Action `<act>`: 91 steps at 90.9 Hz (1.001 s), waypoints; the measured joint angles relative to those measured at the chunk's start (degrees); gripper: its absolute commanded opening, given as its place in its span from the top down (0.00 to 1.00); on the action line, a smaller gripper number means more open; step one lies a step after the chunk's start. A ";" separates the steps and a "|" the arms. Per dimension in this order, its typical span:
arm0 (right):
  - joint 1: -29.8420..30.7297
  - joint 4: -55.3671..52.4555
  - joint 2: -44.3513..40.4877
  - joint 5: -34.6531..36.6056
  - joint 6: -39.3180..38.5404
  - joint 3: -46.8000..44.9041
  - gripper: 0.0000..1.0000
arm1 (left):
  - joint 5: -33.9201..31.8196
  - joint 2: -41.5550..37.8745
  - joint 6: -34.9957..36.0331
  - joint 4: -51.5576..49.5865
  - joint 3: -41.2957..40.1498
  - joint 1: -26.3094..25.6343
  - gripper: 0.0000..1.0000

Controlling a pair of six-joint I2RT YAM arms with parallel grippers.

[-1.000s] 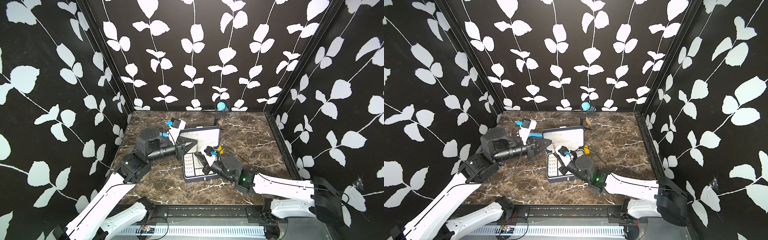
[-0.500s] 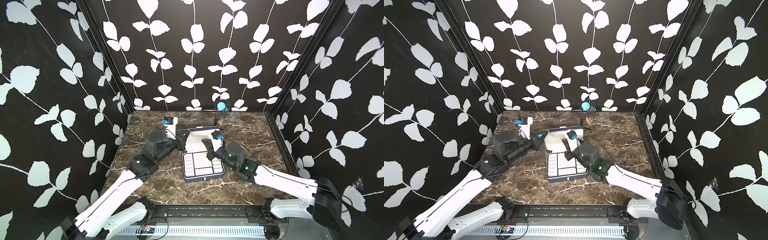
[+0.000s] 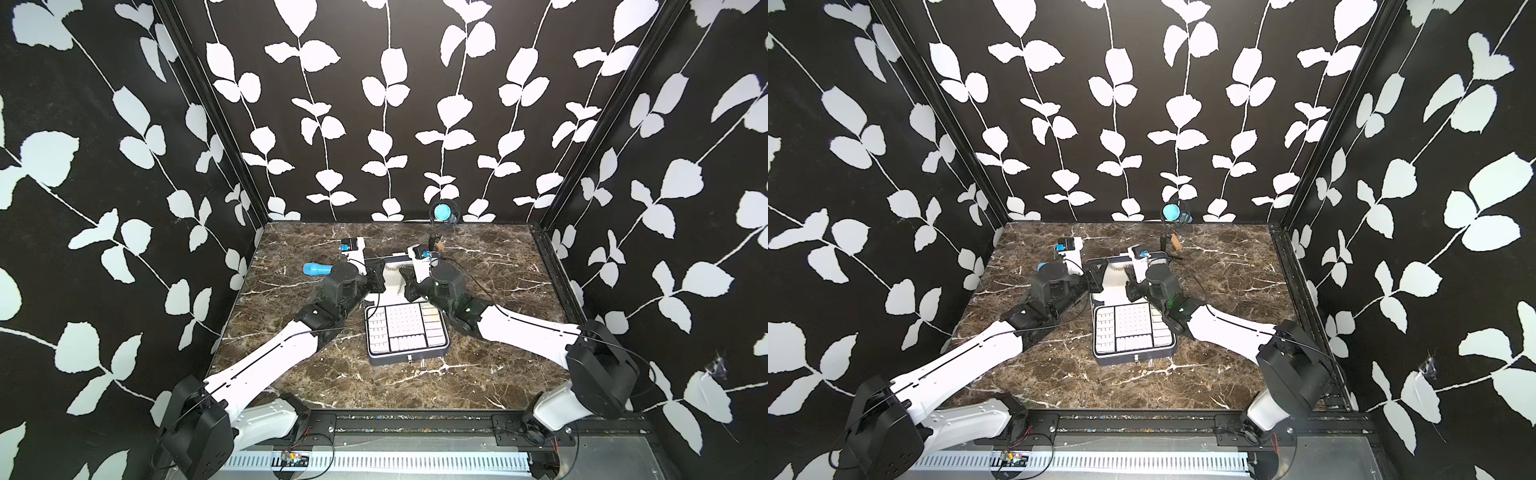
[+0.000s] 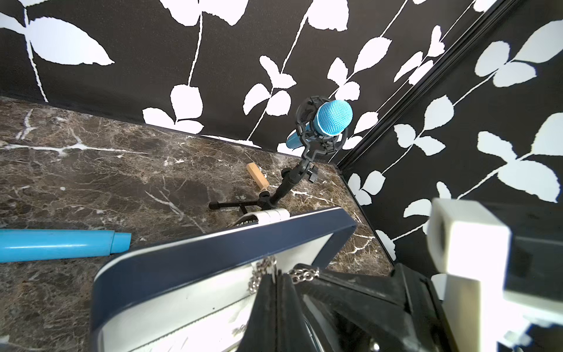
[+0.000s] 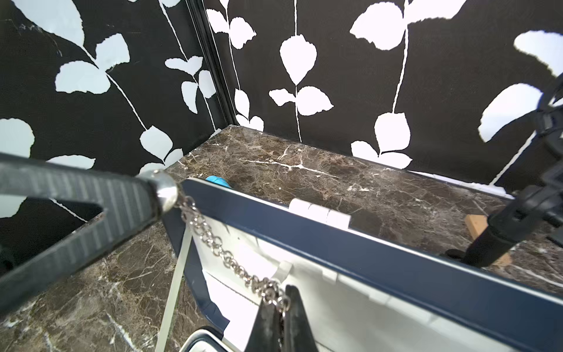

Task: Put jewelry chain into jewelry box
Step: Hang the necklace on the jewelry box clasp.

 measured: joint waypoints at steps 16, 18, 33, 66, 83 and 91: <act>-1.53 1.42 1.42 -0.94 1.88 0.66 1.00 | -1.20 0.98 0.94 0.13 0.00 0.00 1.00; -1.68 1.60 1.55 -0.96 2.08 0.70 1.00 | -1.36 1.11 1.09 0.15 0.00 0.00 1.00; -2.49 2.67 3.43 -1.84 3.43 1.36 1.00 | -1.70 2.19 1.86 0.20 0.17 0.00 1.00; -2.56 3.17 5.18 -3.23 5.62 1.73 1.00 | -1.97 3.02 3.21 0.15 0.85 0.00 1.00; -2.71 3.30 5.29 -3.54 6.62 1.70 1.00 | -1.90 3.02 3.56 -0.13 0.85 0.00 1.00; -2.71 3.37 5.29 -3.56 7.08 1.68 1.00 | -1.77 3.02 3.61 -0.24 0.85 0.00 1.00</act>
